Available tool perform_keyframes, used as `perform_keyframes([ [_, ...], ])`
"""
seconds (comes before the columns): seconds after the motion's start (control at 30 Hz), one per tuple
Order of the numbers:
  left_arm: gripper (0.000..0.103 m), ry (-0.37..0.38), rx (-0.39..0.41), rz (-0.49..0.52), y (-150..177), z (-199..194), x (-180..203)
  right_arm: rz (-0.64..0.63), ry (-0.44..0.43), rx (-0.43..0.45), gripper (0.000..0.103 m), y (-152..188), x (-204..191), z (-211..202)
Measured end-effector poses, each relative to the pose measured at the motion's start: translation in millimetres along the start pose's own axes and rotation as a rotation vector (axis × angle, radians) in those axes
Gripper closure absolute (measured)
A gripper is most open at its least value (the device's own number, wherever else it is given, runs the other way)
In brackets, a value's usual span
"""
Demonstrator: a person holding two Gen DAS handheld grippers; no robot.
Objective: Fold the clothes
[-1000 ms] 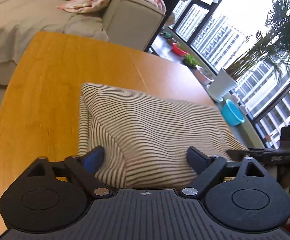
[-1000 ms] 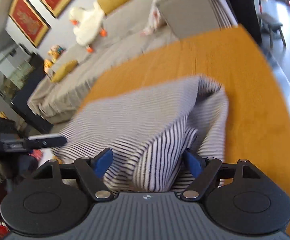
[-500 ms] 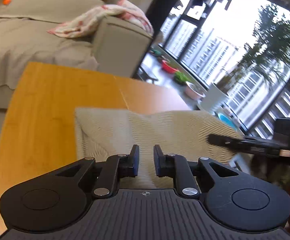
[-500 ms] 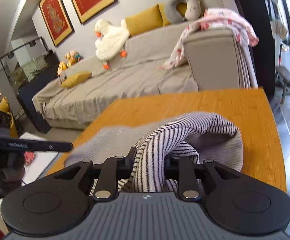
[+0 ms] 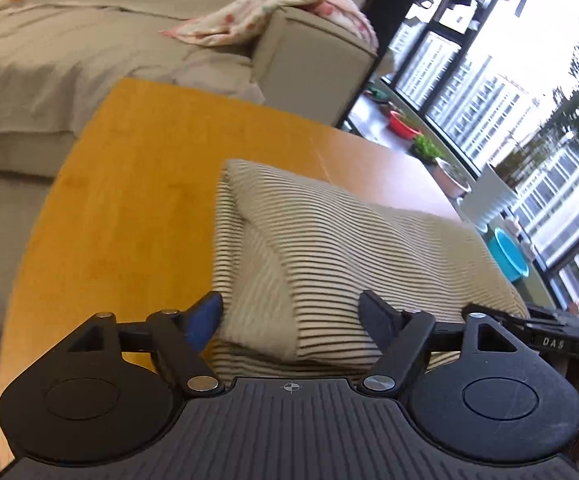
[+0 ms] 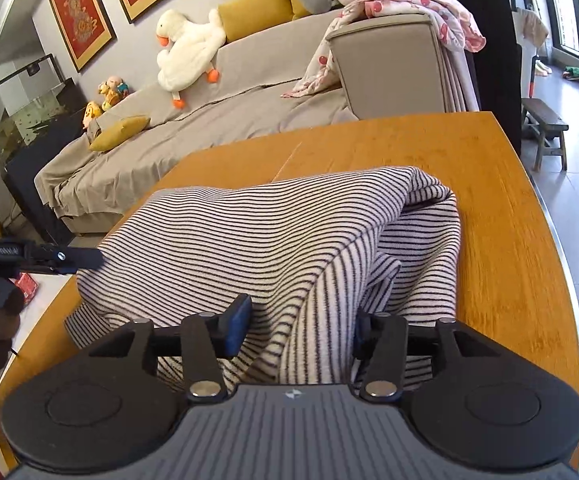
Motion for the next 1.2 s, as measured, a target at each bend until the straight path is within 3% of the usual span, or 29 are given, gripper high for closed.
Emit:
perform_keyframes([
  [0.13,0.036,-0.043,0.002,0.078,0,6,16,-0.002,0.0,0.009,0.054,1,-1,0],
  [0.27,0.039,-0.062,0.007,0.093,1,10,20,-0.001,-0.001,0.022,0.054,2,-1,1],
  [0.37,0.057,-0.062,0.022,0.112,1,11,24,-0.012,0.006,0.03,0.055,1,-3,3],
  [0.43,0.067,-0.045,0.036,0.143,-5,4,32,-0.055,0.018,0.04,0.071,-4,-8,2],
  [0.47,0.068,-0.034,0.048,0.154,-9,-2,37,-0.08,0.023,0.055,0.08,-10,-12,0],
  [0.67,0.07,0.021,0.121,0.219,-16,-45,60,-0.175,-0.037,0.183,0.082,-43,-34,-49],
  [0.73,0.068,0.016,0.094,0.216,-5,-41,54,-0.17,-0.027,0.17,0.082,-38,-28,-51],
  [0.83,0.067,-0.007,-0.001,0.176,20,-17,37,-0.147,0.02,0.082,0.081,-17,-14,-28],
  [0.87,0.065,-0.019,-0.019,0.177,27,-11,33,-0.148,0.046,0.051,0.079,-8,-11,-19],
  [0.93,0.053,-0.049,-0.01,0.223,33,-8,32,-0.174,0.097,0.05,0.062,6,-6,-9],
  [1.07,0.043,-0.053,0.009,0.251,25,-21,38,-0.149,0.138,0.072,0.031,-1,1,-17],
  [1.13,0.023,-0.047,0.039,0.262,18,-32,44,-0.147,0.146,0.096,0.018,-8,2,-26],
  [1.2,0.014,-0.027,0.072,0.267,14,-43,52,-0.126,0.135,0.135,0.0,-18,3,-36],
])
Point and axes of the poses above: each gripper's, at about its wrist camera, not at the fingertips, and z roughly the way its jaws point, x to its right, y to its underside, the point moved 5 cm from there along z, roughly the way its jaws point, and after that the axes turned 7 degrees about y, right-handed, at the moved point
